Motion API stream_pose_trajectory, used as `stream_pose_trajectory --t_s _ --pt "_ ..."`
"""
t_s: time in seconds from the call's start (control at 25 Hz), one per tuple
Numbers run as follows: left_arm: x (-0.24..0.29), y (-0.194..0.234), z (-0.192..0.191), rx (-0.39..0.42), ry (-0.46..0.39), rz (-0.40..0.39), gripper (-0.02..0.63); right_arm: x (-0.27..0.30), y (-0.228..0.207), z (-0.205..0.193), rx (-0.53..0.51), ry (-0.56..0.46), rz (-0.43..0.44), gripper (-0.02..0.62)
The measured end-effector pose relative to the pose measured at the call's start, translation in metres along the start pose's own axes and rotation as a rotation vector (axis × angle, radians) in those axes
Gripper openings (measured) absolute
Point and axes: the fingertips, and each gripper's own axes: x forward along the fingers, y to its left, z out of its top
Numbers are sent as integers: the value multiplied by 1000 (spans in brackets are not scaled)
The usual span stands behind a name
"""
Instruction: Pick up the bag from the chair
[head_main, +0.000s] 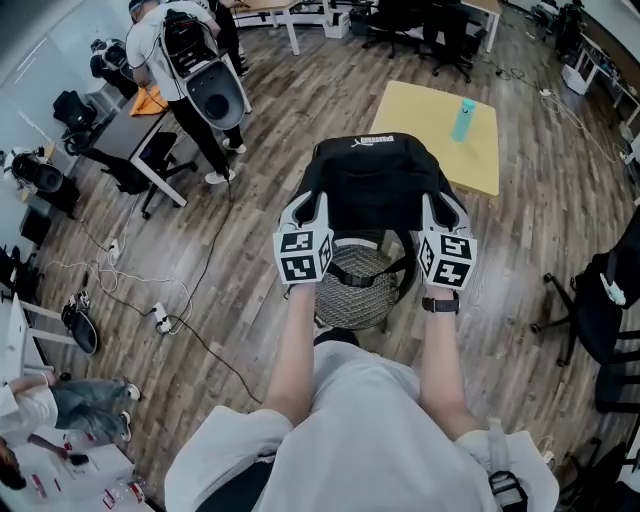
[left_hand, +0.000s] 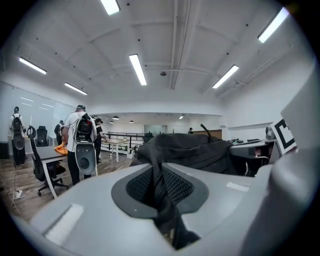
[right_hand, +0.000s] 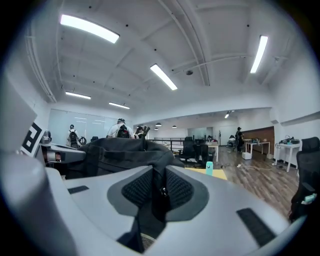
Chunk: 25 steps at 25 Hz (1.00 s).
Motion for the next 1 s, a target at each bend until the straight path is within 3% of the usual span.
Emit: stream_pose_trajectory --t_s 0.36,1.0 --pt "-26 2 39 25 -96 -4 49 -24 11 41 -30 -97 -1 87" --pt "-32 -8 38 3 -102 -34 51 -38 6 42 -57 -90 -35 86"
